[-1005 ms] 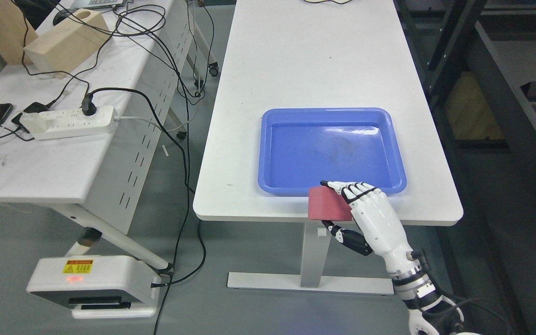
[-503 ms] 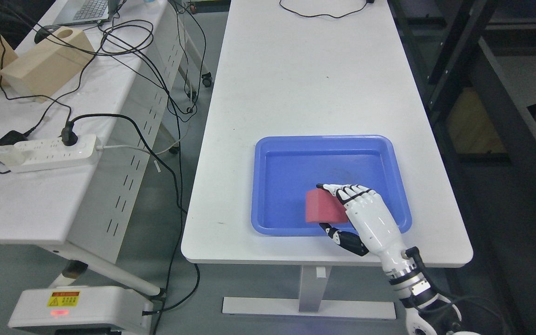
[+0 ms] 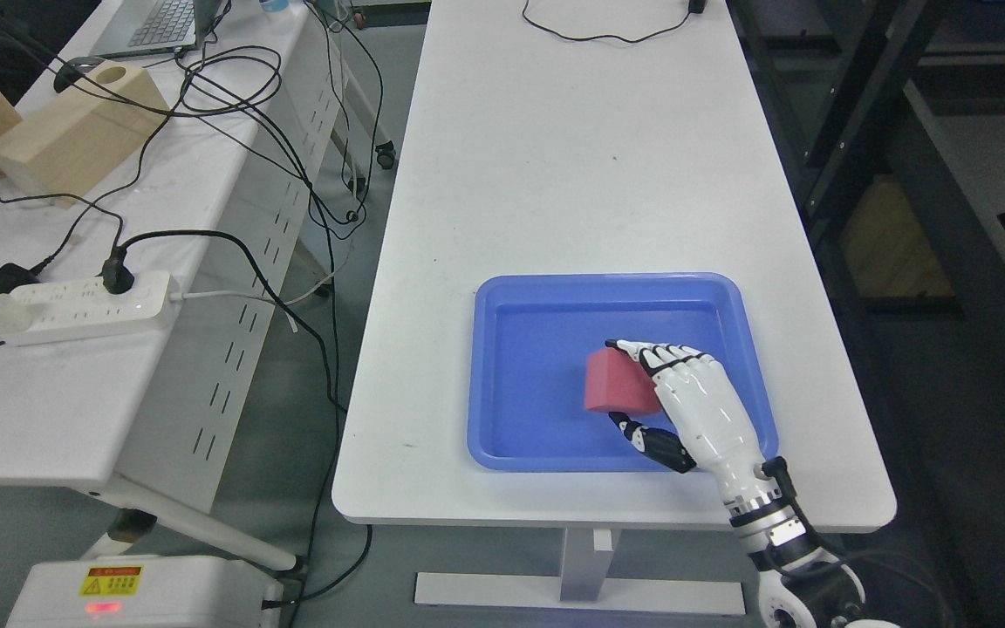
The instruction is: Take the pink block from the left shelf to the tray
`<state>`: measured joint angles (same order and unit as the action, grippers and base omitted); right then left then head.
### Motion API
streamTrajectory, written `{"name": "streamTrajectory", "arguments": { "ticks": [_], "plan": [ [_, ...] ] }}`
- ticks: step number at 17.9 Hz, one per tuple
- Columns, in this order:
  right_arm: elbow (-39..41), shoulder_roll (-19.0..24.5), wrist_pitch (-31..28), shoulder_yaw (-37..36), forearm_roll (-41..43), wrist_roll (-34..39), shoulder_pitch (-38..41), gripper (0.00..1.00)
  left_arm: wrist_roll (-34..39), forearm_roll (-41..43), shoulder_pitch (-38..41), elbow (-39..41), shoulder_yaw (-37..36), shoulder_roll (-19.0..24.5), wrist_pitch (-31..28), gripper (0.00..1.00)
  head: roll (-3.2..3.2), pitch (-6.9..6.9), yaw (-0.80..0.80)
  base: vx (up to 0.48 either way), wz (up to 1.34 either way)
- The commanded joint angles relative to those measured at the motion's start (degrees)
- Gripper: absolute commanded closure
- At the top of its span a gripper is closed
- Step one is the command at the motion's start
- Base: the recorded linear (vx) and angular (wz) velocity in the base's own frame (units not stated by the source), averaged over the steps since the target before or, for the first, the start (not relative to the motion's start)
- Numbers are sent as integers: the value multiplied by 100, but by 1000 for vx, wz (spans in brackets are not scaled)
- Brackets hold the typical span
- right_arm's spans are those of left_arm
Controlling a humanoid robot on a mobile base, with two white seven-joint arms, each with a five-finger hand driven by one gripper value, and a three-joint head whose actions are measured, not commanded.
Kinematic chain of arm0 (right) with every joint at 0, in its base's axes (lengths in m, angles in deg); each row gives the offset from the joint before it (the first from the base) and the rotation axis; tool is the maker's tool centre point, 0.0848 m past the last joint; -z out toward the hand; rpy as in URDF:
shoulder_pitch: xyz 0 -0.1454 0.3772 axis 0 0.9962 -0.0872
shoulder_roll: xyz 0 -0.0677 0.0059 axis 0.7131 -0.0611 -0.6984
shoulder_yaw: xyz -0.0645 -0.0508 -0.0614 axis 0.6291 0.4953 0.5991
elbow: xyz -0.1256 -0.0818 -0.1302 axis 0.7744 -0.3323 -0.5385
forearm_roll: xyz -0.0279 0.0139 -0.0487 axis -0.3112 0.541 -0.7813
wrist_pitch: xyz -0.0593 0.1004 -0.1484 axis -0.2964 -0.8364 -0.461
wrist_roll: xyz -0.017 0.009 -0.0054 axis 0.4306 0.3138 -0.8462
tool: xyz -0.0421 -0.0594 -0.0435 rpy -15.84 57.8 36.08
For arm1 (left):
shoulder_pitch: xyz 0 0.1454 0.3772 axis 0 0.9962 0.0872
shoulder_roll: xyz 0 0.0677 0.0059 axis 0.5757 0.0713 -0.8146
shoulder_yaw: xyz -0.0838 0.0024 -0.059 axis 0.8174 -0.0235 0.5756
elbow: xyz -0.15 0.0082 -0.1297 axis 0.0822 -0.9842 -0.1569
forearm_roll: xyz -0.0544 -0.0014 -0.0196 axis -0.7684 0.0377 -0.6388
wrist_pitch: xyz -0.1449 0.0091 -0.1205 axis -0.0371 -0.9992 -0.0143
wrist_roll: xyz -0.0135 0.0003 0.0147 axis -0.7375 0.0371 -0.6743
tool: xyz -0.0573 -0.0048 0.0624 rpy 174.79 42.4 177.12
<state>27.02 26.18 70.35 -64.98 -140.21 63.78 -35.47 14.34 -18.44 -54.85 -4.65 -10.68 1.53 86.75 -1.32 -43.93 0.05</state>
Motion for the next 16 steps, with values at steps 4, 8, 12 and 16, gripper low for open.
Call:
{"name": "streamTrajectory", "arguments": {
  "ticks": [4, 8, 12, 16],
  "plan": [
    [0, -100, -147, 37, 146, -7, -7, 50, 5, 0, -167, 100, 0, 100, 2, 0, 0, 0, 0, 49, -5],
    [0, -100, -244, 46, 436, 28, -7, 32, 5, 0, -176, 100, 0, 100, 2, 0, 0, 0, 0, 44, 0],
    [0, -100, -244, 37, 1006, 396, -7, 17, 5, 0, -167, 100, 0, 100, 2, 0, 0, 0, 0, 29, 0],
    [0, -100, -244, -15, 1656, 861, 2, 7, 5, 0, -167, 100, 0, 100, 2, 0, 0, 0, 0, 0, 0]
  ]
}}
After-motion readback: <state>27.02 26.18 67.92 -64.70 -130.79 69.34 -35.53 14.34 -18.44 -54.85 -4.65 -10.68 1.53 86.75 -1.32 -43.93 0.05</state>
